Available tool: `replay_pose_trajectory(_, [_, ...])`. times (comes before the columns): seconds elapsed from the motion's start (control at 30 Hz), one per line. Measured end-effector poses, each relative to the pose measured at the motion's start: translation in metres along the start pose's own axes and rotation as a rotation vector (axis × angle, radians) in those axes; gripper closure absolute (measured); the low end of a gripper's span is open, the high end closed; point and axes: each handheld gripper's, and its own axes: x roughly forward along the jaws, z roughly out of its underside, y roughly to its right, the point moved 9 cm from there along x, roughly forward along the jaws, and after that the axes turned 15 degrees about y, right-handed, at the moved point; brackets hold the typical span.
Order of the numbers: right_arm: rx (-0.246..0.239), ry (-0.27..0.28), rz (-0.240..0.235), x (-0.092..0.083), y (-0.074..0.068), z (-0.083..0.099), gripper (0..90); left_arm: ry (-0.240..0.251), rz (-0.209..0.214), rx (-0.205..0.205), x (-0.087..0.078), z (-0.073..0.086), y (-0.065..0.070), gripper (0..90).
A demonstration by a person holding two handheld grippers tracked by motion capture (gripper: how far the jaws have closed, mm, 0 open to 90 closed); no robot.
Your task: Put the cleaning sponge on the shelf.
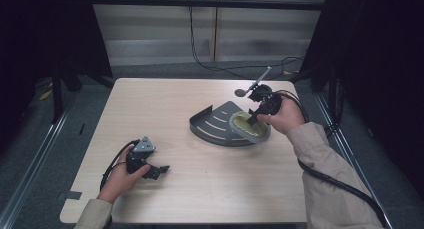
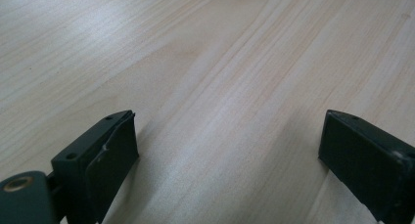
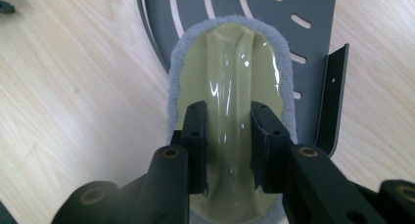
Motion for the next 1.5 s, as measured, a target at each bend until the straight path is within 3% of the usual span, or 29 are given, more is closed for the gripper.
replay_pose_trajectory(0.3, [0.001,-0.013,0.022,0.013,0.008,-0.009,71.0,0.000,0.000,0.000,0.000,0.000,0.000,6.8])
replay_pose_trajectory(0.67, [0.046,0.024,0.048,0.022,0.025,-0.022,71.0,-0.002,0.001,0.002,0.000,0.000,0.000,6.8])
replay_pose_trajectory(0.93, [0.050,0.024,0.060,0.034,0.031,-0.022,70.9,-0.004,0.002,0.004,0.000,0.000,0.000,6.5])
replay_pose_trajectory(1.2, [0.066,0.048,0.074,0.035,0.037,-0.022,70.9,-0.003,0.002,0.003,0.000,0.000,0.000,6.5])
replay_pose_trajectory(1.5, [0.081,0.039,0.084,0.039,0.043,-0.019,70.9,0.000,0.000,0.000,0.000,0.000,0.000,6.5])
